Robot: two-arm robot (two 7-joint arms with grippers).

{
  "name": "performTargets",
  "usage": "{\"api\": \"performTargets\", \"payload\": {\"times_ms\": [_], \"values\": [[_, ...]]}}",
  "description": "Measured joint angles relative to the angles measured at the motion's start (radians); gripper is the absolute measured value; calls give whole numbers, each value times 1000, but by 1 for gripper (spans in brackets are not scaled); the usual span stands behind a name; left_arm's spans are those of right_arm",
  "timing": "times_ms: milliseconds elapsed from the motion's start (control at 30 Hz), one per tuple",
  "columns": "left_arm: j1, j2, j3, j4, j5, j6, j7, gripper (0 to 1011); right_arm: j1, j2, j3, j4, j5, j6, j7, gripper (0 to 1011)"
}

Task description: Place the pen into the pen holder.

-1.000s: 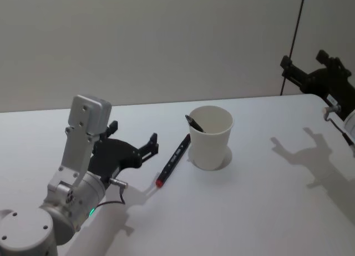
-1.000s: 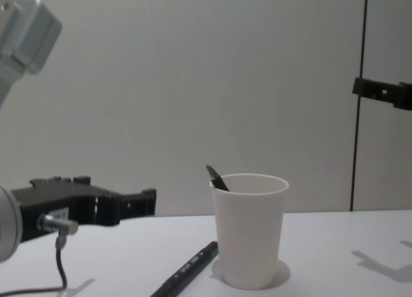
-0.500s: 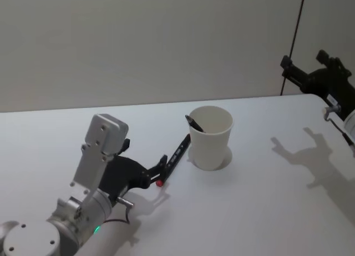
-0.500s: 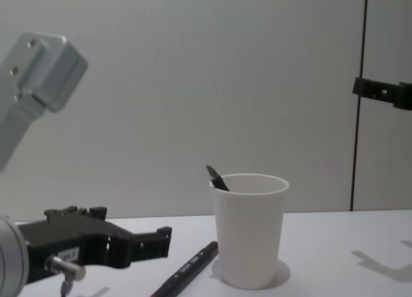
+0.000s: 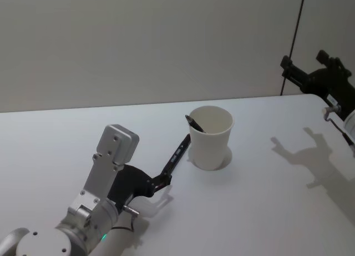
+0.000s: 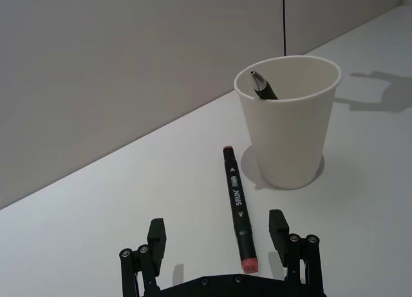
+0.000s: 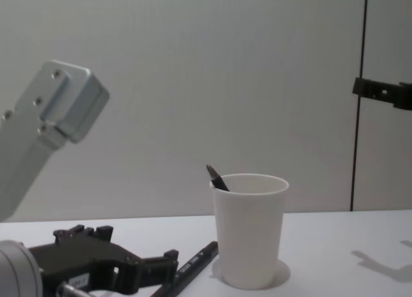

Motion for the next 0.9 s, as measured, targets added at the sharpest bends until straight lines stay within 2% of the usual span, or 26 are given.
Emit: {"api": "performTargets", "payload": {"times_ms": [567,900], "values": [[-19,-61,22,51,60,14,-20,1001,0,0,0,0,0,0,0,1001],[-38,-93,26,77,77,23,-37,1001,0,0,0,0,0,0,0,1001]]}}
